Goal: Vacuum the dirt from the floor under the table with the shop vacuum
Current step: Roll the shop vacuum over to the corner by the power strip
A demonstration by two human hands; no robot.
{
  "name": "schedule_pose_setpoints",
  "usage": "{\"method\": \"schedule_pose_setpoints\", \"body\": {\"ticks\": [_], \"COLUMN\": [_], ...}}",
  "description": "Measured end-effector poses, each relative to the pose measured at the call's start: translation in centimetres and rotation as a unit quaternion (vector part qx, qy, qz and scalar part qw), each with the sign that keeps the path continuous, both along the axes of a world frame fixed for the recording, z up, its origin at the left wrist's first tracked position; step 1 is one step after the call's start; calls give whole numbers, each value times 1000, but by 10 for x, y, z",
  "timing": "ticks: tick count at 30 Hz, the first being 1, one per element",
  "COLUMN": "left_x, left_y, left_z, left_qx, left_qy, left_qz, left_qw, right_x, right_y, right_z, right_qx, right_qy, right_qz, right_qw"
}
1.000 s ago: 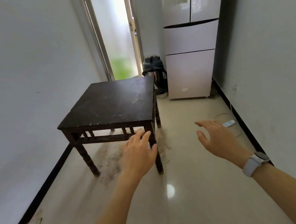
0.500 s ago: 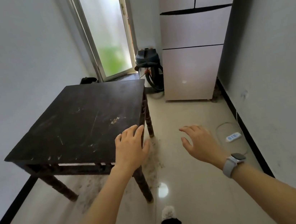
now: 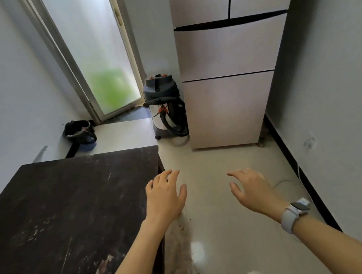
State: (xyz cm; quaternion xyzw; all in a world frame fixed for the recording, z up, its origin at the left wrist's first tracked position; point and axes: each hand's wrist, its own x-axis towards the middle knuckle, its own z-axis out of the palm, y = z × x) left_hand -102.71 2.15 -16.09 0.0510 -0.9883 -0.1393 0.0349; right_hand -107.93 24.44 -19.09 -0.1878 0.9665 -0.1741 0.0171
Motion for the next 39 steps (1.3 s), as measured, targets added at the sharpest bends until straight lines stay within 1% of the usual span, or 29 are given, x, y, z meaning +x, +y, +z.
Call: {"method": "schedule_pose_setpoints", "body": {"ticks": [5, 9, 14, 18, 22, 27, 31, 35, 39], "left_x": [-155, -269, -375, -436, -518, -645, -737, -801, -858], "left_y": [8, 10, -24, -76, -138, -227, -298, -361, -419], "left_z": [-29, -29, -16, -21, -32, -31, -11, -2, -21], "left_qx": [0, 7, 16, 18, 14, 23, 9, -12, -19], "left_qy": [-30, -74, -57, -65, -62, -46, -29, -23, -48], "left_qz": [12, 40, 109, 176, 202, 213, 226, 226, 222], "left_qw": [999, 996, 992, 982, 977, 976, 974, 974, 974], "right_x": [-158, -285, -420, -503, -594, -713, -803, -866, -929], "right_y": [1, -5, -51, -112, -180, -275, -353, -425, -491], "right_z": [-20, -13, 6, 10, 0, 1, 13, 7, -19], "right_qx": [-8, 21, 29, 11, -11, -4, -3, -4, 27], "right_qy": [-15, -46, -58, -68, -56, -62, -24, -6, -21], "right_qz": [14, 41, 98, 160, 181, 181, 166, 146, 130], "right_qw": [1000, 998, 993, 985, 982, 982, 986, 989, 991]}}
